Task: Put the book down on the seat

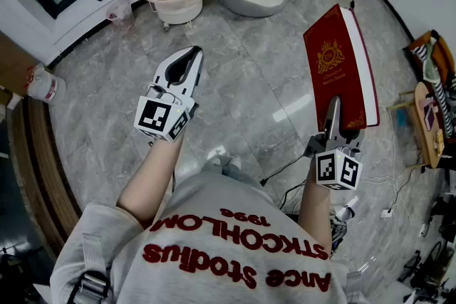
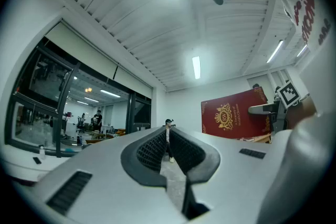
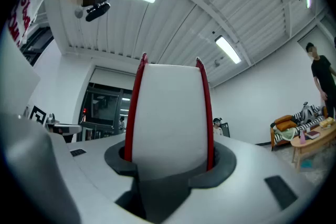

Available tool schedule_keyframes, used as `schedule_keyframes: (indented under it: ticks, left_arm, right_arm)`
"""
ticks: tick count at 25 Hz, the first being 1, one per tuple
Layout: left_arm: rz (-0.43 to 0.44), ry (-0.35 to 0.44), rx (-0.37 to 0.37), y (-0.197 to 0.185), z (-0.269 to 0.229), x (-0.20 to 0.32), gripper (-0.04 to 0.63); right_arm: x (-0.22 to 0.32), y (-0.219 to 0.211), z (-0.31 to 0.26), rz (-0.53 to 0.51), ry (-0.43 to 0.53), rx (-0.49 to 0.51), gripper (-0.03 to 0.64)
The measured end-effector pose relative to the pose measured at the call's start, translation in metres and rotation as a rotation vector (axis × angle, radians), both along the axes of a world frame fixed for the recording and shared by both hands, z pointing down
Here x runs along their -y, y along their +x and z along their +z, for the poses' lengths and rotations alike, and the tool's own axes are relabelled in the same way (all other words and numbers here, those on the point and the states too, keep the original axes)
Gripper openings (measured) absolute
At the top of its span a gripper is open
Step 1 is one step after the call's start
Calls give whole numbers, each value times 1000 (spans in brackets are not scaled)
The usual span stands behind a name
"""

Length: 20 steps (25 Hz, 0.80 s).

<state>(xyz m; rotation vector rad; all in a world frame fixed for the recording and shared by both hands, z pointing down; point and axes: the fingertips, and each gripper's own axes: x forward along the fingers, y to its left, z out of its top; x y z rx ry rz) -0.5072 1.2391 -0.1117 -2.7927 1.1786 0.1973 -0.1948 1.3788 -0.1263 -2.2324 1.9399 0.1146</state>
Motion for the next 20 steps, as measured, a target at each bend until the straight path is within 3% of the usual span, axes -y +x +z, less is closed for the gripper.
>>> schedule_keyframes:
  ticks: [20]
  left_arm:
    - [8,-1,16,31,2,5,30]
  right_arm:
    - [-1,23,2,1,17,36,258]
